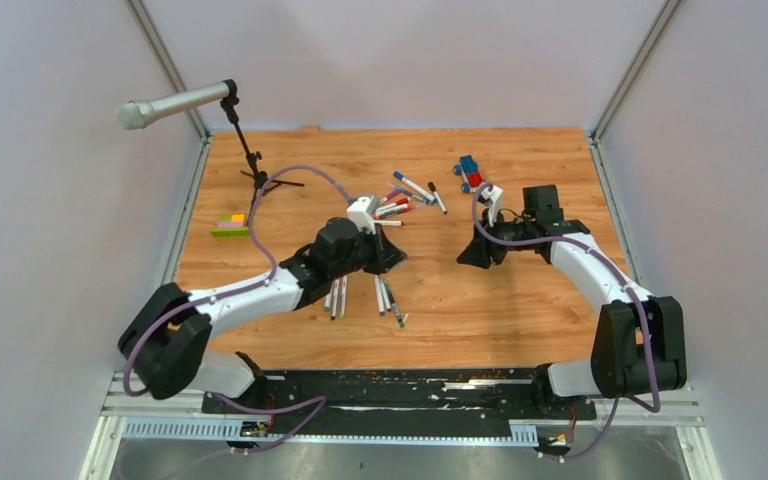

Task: Open the pen caps
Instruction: Place the pen cap at the center of the board.

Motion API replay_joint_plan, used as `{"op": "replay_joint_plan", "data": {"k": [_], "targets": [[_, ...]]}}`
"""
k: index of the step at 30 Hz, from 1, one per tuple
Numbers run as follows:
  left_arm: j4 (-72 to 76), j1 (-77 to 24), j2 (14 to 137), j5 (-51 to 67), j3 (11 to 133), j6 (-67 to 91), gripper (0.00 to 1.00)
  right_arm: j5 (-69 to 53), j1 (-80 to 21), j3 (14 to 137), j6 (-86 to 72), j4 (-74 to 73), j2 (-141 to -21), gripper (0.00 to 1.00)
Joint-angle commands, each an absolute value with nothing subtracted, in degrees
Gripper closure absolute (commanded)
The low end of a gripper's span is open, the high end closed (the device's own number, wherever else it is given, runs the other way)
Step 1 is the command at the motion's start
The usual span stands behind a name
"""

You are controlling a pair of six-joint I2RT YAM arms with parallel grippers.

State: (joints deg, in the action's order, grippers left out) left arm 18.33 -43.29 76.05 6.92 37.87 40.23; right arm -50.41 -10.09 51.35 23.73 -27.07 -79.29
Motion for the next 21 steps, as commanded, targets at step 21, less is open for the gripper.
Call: {"op": "replay_joint_plan", "data": {"k": [21], "targets": [[-17.7,-47.9,111.5,-8.2,77.2,29.5,0.98,-58.7,-2.2,53.9,32.1,-34.2,-80.8,0.61]]}}
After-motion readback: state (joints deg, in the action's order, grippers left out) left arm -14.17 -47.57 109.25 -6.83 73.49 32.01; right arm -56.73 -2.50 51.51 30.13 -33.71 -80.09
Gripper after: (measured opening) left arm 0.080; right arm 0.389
